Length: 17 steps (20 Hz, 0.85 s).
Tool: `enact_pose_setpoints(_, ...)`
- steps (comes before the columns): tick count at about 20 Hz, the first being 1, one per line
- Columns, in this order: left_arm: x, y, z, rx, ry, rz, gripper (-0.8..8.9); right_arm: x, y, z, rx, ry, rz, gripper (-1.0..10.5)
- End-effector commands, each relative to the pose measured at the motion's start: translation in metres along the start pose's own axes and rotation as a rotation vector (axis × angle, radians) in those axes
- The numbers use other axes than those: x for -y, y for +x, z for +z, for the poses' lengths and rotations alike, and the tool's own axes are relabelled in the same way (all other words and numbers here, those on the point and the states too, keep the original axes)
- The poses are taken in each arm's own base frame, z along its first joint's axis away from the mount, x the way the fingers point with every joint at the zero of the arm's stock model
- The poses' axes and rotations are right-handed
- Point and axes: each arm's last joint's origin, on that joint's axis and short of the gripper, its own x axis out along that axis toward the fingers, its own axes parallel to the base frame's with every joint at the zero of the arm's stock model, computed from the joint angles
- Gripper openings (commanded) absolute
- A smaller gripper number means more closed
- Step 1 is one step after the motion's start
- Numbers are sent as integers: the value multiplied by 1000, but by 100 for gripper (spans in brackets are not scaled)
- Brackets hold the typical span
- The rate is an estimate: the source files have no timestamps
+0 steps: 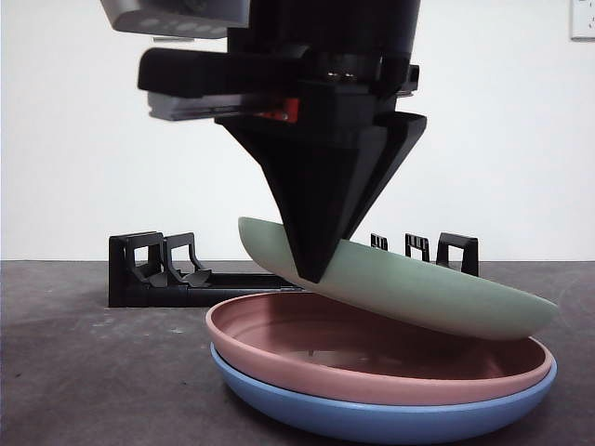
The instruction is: Place the plate
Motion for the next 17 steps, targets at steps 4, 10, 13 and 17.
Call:
enact_pose_setpoints(4, 2, -5, 3, 30, 4, -10, 526, -9, 1, 2, -3, 5, 28, 10)
enact_pose_setpoints(10, 2, -5, 3, 30, 4, -10, 525, -10, 1, 0, -19, 5, 30, 114)
enact_pose_setpoints(13, 2, -5, 3, 30, 4, -10, 525, -10, 1, -2, -33, 7, 26, 281)
enact_pose_setpoints(17, 2, -5, 3, 29, 4, -10, 525, -7, -11, 0, 28, 29, 11, 405)
